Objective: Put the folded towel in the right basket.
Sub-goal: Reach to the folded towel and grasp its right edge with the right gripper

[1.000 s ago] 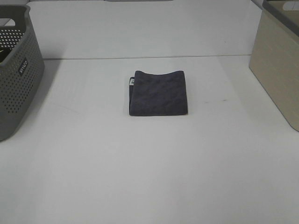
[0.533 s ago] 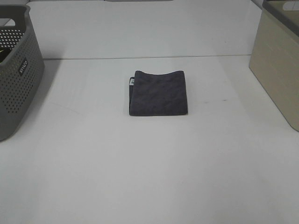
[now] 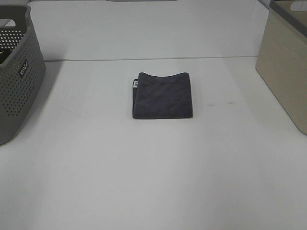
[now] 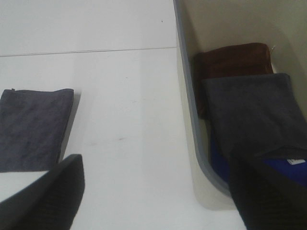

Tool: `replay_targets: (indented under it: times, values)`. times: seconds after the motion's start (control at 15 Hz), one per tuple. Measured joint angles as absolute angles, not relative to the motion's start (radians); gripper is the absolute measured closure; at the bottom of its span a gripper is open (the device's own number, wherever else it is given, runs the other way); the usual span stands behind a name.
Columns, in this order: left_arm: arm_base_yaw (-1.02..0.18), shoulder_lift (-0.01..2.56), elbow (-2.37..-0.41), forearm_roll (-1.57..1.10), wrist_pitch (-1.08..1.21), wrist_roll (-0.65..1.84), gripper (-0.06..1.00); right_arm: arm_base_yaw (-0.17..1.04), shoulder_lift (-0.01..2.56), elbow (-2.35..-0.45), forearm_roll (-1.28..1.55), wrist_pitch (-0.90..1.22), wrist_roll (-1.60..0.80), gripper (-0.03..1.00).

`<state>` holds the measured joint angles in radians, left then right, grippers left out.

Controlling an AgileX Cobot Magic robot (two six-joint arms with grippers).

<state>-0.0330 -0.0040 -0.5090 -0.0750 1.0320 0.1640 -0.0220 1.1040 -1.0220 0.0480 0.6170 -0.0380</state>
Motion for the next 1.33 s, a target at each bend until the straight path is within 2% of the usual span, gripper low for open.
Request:
replay_targets:
  times: [0.4,0.47,0.67,0.87,1.13,1.33]
  values:
    - [-0.033,-0.004,-0.509,-0.075,1.032,0.164,-0.04,-0.013,1.47,-1.314,0.169,0.619,-0.175,0.21]
    - [-0.033,-0.004,-0.509,-0.075,1.032,0.164,-0.04,0.05,1.55,-1.376,0.19,0.634,-0.251,0.21]
    - [-0.033,-0.004,-0.509,-0.075,1.032,0.164,-0.04,0.185,1.654,-1.414,0.205,0.643,-0.269,0.21]
    - [-0.033,-0.004,-0.509,-0.075,1.032,0.164,-0.04,0.262,1.75,-1.419,0.228,0.646,-0.271,0.21]
    - [-0.033,-0.004,-0.509,-0.075,1.032,0.164,-0.04,0.269,1.88,-1.438,0.311,0.673,-0.271,0.21]
    - [-0.033,-0.004,-0.509,-0.075,1.032,0.164,-0.04,0.269,2.007,-1.536,0.34,0.756,-0.271,0.21]
